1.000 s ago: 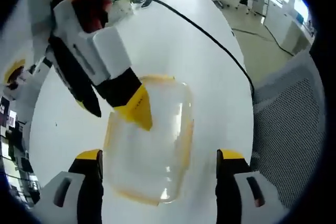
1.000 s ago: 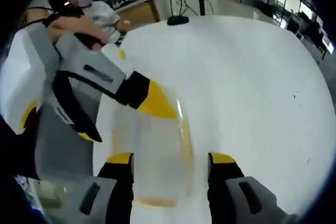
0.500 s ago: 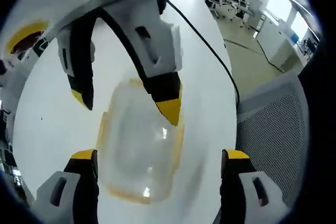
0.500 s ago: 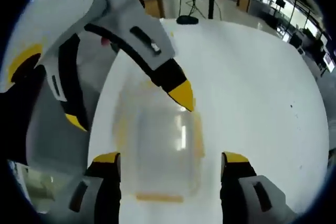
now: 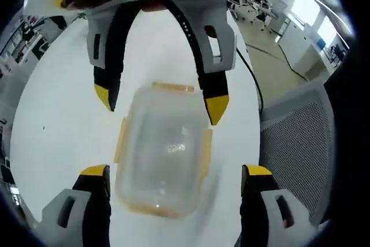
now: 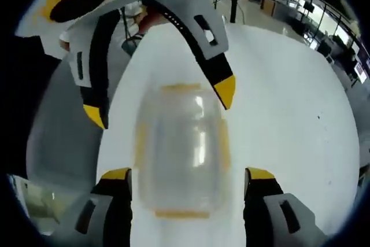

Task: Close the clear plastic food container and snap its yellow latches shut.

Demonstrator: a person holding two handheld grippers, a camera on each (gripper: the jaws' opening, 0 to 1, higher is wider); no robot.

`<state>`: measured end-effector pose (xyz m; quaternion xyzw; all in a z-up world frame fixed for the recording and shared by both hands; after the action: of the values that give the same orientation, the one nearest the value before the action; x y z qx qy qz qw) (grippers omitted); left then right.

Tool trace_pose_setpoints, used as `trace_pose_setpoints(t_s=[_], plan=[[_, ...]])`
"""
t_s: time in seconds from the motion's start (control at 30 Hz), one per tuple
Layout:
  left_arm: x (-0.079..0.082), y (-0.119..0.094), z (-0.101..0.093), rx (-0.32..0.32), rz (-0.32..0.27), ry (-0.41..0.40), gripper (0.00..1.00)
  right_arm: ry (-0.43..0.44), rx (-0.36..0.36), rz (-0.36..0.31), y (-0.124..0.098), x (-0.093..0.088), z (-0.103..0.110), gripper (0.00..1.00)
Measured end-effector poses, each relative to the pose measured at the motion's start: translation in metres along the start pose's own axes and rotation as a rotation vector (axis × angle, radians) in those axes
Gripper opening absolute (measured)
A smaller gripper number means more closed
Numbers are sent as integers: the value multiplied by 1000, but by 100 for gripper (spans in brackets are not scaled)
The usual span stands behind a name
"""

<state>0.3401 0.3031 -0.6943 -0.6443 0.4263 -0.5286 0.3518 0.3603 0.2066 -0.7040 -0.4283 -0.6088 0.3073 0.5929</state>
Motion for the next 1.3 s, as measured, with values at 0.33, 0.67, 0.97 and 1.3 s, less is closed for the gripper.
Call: trace_pose_setpoints(t_s=[0.33, 0.67, 0.97, 1.3], plan=[[-15, 6, 10, -1, 93, 50, 91, -13, -10, 29, 4, -9, 10, 79], [-19, 11, 14, 4, 120, 71, 90, -20, -21, 43, 5, -13, 12, 79], [-25, 17, 18, 0, 141, 63, 89, -70, -30, 72, 15, -14, 14, 77], [-26, 30, 20, 17, 165, 89, 87, -59, -47, 78, 18, -14, 11, 76]])
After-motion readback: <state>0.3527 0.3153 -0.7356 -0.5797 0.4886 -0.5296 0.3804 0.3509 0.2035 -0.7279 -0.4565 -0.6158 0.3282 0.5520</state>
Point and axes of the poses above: the point that each gripper's makers call its tool centre point, and the gripper's own axes: y roughly forward along the fingers, z roughly to its left, x roughly out of its top, the point moved 7 cm from there along -y, roughly backward along the fingers, and after that the axes turned 11 degrees about -x, right-handed, at the moved point
